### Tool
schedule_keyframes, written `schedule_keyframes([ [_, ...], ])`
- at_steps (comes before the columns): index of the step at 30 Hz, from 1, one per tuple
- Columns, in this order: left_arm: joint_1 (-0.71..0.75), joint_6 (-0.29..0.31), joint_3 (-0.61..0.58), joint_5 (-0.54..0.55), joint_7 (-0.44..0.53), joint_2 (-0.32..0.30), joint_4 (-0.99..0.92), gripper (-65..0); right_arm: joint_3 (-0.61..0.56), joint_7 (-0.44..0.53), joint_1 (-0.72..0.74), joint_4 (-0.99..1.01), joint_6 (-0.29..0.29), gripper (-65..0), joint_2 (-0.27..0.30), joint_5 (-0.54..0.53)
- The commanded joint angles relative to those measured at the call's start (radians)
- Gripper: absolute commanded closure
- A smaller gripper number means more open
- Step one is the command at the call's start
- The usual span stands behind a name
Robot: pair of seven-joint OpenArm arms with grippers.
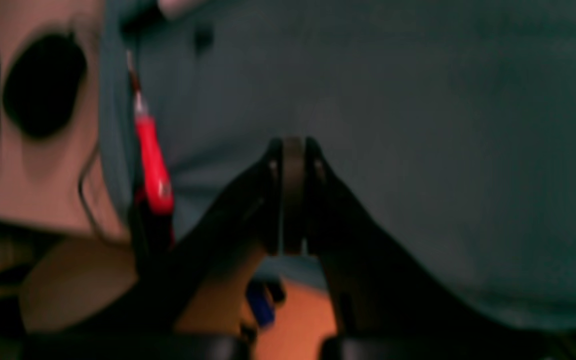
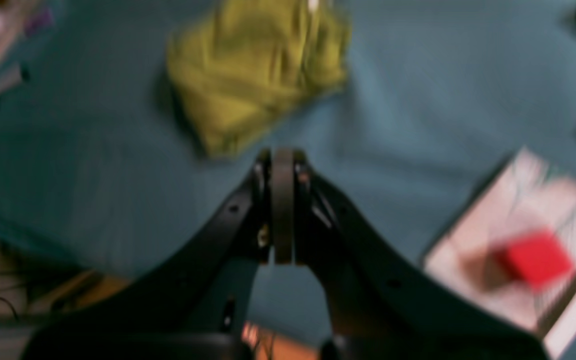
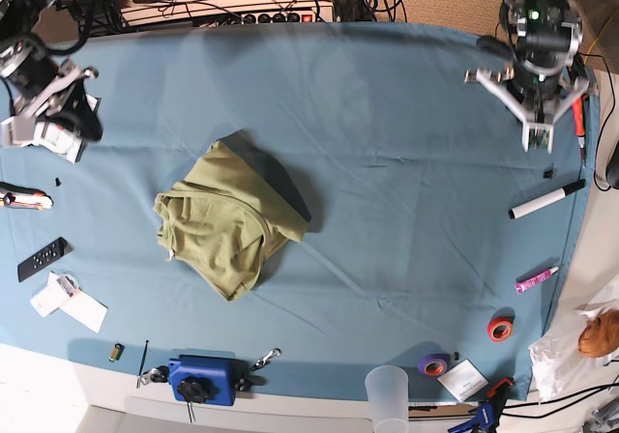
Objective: Layout the t-shirt on the table in an organized manner, then fold the t-shirt properly
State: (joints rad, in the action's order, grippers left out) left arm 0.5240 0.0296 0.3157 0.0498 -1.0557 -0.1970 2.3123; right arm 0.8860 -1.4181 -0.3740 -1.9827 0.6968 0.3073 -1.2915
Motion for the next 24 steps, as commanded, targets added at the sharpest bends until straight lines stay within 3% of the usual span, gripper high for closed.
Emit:
schedule_keyframes([
  [1,0.028,-0.003,0.009,-0.003,0.014,-0.005,0.018,0.0,0.007,0.022,-0.026,-0.014,0.001,0.0,0.017,-0.024],
  [19,0.433,-0.011,0.008,0.000,-0.010,-0.005,0.018,0.0,0.000,0.022,-0.476,-0.014,0.001,0.0,0.017,-0.026],
  [24,0.480,-0.005,0.007,0.065,0.006,-0.005,-0.026,0.0,-0.112,0.022,-0.507,-0.011,0.001,0.0,0.016,0.036],
])
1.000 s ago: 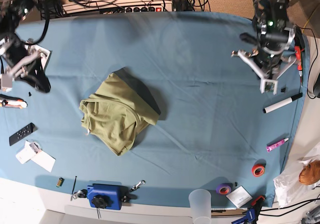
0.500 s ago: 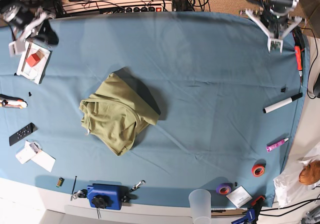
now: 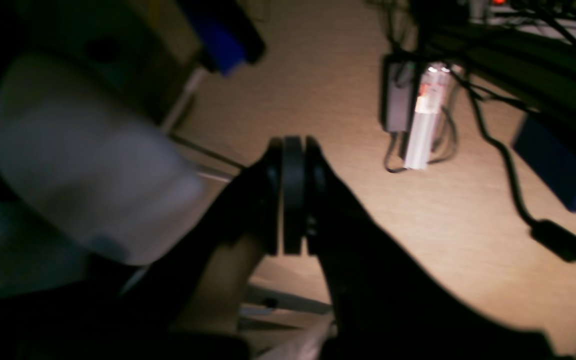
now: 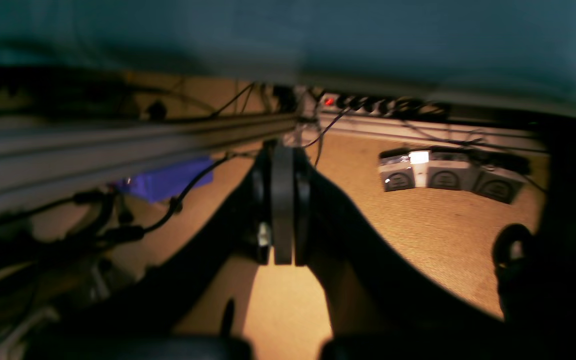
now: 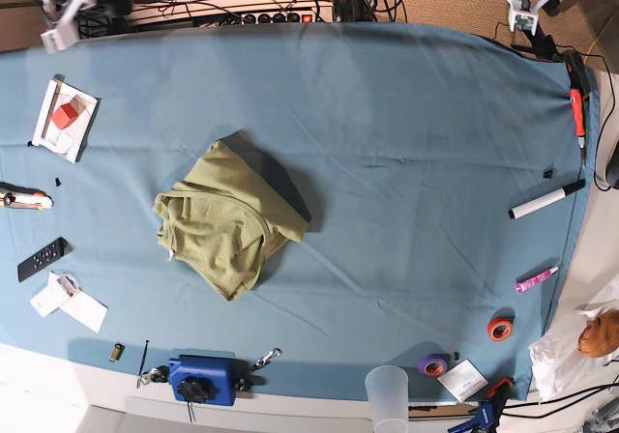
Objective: Layout the t-shirt on the table in an organized manner, then fold the t-shirt properly
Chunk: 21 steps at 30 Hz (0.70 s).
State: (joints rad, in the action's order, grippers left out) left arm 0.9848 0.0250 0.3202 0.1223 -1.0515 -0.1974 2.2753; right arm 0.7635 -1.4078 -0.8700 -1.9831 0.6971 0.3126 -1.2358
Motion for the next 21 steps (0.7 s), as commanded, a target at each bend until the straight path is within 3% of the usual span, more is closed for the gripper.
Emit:
schedule_keyframes([
  [1,0.021,0.002,0.003,0.000,0.002,-0.004,-0.008,0.0,-0.035,0.012,-0.013,-0.011,0.001,0.0,0.011,0.014],
  [9,0.024,0.002,0.003,0.006,0.022,-0.004,-0.227,0.0,-0.364,0.012,-0.016,-0.011,0.001,0.0,0.011,0.314],
  [14,0.024,0.073,0.003,0.026,0.037,-0.002,-0.398,0.0,-0.491,0.012,-0.016,0.026,0.001,0.0,0.012,0.451],
  [21,-0.013,0.082,0.003,0.072,0.120,-0.002,-0.619,0.0,-0.592,0.019,0.025,0.296,0.001,0.0,0.012,0.634],
])
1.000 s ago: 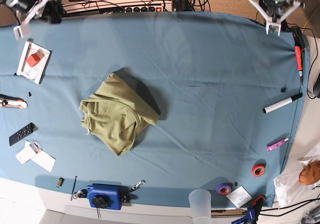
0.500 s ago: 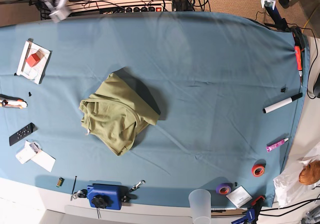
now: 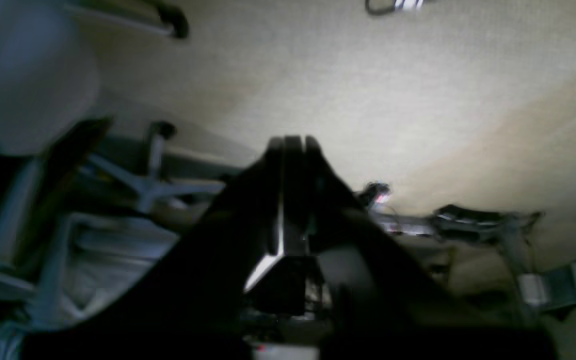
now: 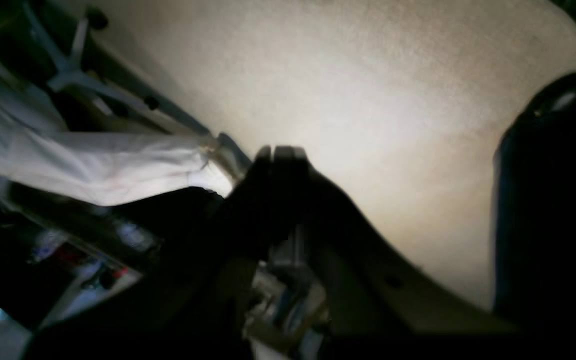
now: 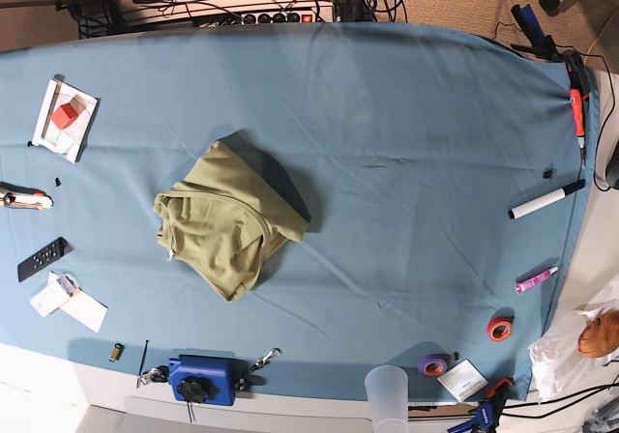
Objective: Layout the t-shirt on the table in an organized manner, then fold the t-shirt properly
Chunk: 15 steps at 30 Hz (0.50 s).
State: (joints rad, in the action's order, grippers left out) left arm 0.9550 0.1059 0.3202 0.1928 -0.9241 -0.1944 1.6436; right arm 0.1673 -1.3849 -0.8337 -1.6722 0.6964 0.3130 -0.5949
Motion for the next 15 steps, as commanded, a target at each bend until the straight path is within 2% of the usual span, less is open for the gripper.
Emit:
schedule_keyframes([
  [1,0.002,0.013,0.003,0.004,0.016,-0.005,-0.020,0.0,0.003,0.003,0.005,0.032,0.002,0.0,0.011,-0.002],
  [6,-0.103,0.077,0.003,0.003,0.123,-0.005,-0.216,0.0,0.002,0.068,0.121,0.261,0.002,0.0,0.011,0.038],
  [9,-0.176,0.080,0.003,0.003,0.209,-0.005,-0.349,0.0,0.002,0.099,0.203,0.411,0.002,0.0,0.005,0.065],
  [15,-0.319,0.080,0.003,-0.014,0.315,-0.005,-0.592,0.0,0.002,0.182,0.333,0.716,0.002,0.0,-0.032,0.073],
])
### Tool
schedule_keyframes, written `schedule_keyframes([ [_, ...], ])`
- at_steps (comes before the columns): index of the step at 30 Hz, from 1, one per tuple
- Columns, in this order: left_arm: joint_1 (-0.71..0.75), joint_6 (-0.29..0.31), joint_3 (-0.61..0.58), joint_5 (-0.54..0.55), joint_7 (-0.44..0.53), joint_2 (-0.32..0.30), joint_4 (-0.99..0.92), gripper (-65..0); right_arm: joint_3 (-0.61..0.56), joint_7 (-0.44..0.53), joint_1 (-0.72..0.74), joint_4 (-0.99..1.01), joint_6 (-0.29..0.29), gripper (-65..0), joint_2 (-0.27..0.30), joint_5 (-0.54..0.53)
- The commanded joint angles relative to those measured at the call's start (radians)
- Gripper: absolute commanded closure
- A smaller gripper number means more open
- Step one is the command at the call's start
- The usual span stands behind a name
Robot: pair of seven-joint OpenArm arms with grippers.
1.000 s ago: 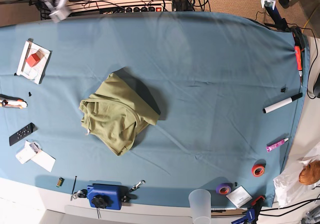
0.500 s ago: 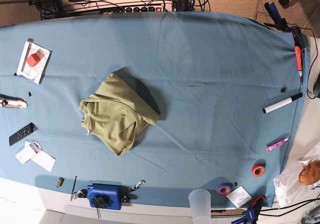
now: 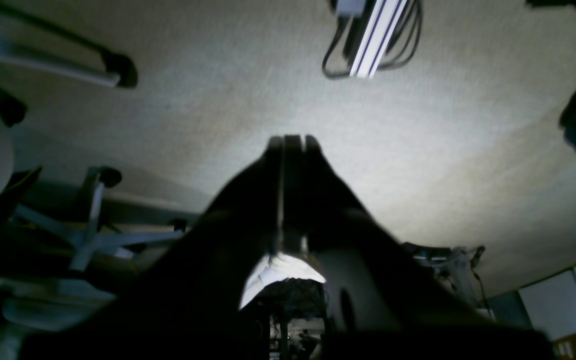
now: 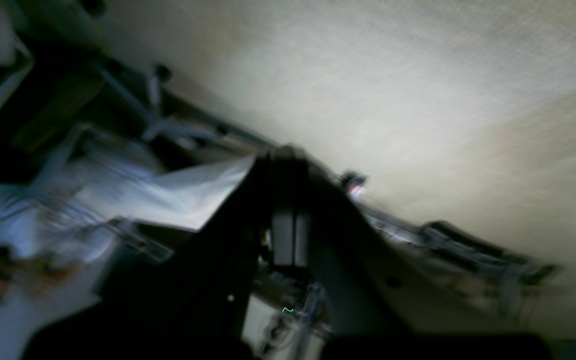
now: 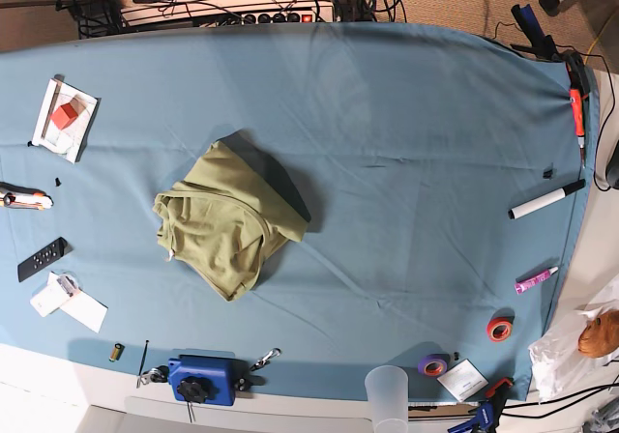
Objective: Layout the t-shirt on the table in an organized manner, then fold the t-shirt properly
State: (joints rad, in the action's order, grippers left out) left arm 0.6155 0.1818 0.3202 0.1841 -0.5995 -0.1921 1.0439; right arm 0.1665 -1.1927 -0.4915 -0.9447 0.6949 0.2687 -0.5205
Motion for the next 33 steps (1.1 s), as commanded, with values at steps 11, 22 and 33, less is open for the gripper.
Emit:
schedule_keyframes([
  [11,-0.110,0.002,0.003,-0.133,0.415,-0.005,-0.351,0.0,-0.134,0.357,0.046,0.108,0.003,0.0,-0.022,0.271],
  [22,-0.184,-0.035,0.003,-0.185,0.624,0.017,-0.544,0.0,-0.420,0.772,0.046,0.108,-0.217,0.0,-0.023,0.560],
  [33,-0.201,-0.035,0.003,-0.184,0.626,0.037,-0.499,0.0,-0.449,0.831,0.063,0.108,-0.325,0.0,-0.022,0.554],
])
